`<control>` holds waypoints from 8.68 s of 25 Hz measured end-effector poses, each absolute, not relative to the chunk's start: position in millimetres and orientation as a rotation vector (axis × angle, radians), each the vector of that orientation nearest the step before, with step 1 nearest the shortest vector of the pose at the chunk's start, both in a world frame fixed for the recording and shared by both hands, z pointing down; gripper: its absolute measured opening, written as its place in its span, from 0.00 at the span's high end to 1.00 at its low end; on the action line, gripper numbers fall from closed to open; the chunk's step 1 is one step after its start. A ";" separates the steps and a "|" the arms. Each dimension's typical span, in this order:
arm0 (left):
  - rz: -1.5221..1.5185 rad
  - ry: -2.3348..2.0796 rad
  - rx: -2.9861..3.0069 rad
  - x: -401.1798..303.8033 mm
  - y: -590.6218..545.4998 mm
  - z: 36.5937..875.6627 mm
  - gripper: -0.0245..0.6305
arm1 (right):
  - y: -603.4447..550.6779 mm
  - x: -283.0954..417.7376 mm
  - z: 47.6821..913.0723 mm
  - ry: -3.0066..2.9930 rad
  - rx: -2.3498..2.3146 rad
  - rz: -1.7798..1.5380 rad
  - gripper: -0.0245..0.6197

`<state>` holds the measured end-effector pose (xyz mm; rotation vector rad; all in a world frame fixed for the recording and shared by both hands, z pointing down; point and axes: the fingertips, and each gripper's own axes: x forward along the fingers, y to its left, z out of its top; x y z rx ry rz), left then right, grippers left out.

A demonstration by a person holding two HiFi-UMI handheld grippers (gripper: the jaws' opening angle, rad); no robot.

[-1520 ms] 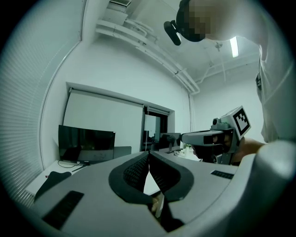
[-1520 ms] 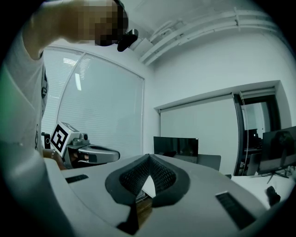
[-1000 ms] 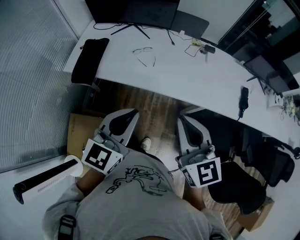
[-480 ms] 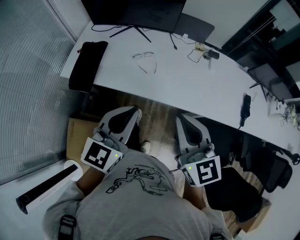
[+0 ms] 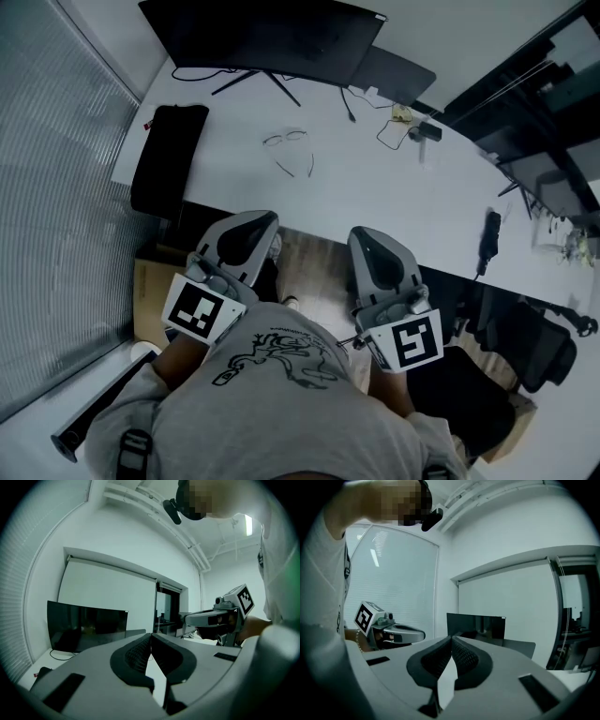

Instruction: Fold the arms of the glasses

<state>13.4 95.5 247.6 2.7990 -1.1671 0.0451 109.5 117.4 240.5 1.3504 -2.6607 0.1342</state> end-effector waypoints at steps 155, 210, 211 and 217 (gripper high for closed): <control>1.057 -0.646 2.571 17.6 -154.1 677.9 0.86 | -136.7 65.4 696.4 -2.080 1.060 0.720 0.94; 1.045 -0.730 2.558 11.0 -150.2 670.8 0.88 | -77.1 66.1 700.0 -2.003 1.086 0.583 0.56; 1.043 -0.726 2.557 10.8 -149.7 670.8 0.88 | -78.7 68.5 699.9 -1.999 1.098 0.585 0.57; 1.042 -0.703 2.552 10.6 -145.0 671.7 0.90 | -87.0 82.0 700.2 -1.973 1.145 0.598 0.58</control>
